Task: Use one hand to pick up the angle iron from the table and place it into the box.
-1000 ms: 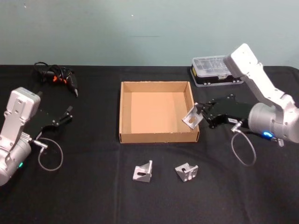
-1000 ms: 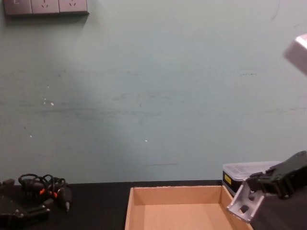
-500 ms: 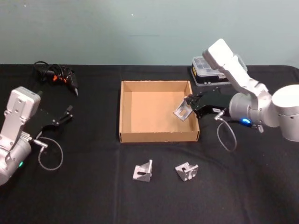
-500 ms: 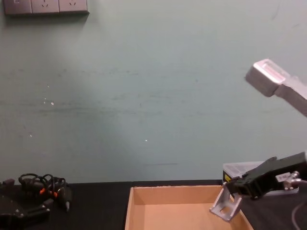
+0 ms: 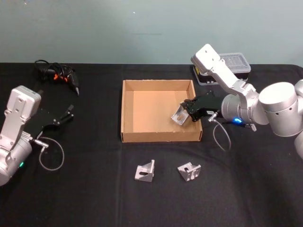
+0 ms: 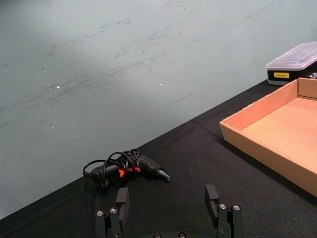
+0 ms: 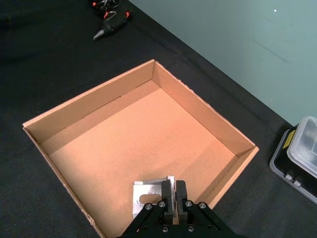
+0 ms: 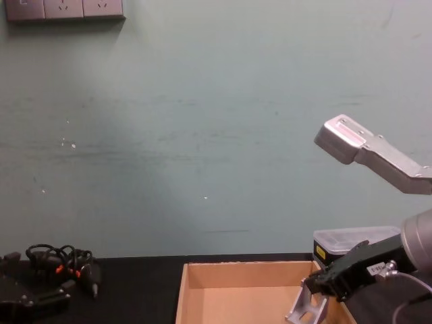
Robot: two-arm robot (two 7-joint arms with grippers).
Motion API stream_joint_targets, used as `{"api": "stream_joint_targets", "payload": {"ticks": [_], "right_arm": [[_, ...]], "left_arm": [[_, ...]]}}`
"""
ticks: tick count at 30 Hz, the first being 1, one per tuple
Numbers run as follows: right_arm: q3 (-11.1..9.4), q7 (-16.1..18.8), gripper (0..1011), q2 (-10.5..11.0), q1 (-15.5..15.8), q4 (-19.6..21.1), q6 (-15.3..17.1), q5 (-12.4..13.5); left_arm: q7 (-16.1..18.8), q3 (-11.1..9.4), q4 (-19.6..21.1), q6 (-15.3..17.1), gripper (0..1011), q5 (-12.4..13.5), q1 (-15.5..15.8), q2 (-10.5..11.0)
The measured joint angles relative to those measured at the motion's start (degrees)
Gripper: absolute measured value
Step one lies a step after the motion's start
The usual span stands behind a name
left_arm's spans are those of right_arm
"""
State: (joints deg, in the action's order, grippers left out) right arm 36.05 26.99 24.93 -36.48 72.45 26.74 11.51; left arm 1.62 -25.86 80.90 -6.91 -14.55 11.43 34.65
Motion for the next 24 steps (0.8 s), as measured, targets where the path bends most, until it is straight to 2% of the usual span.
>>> {"api": "stream_joint_targets", "payload": {"ticks": [16,24], "right_arm": [[-0.33,1.32,71,-1.76,-0.55,-2.41,0.13,-2.55],[-1.72,0.93,302,-1.83,0.44,-1.62,-0.06,-3.54]], "left_arm": [[0.00,0.00,0.00,0.00,1000,0.00,0.00,0.00],[0.00,0.00,0.00,0.00,1000,0.00,0.00,0.00]]}}
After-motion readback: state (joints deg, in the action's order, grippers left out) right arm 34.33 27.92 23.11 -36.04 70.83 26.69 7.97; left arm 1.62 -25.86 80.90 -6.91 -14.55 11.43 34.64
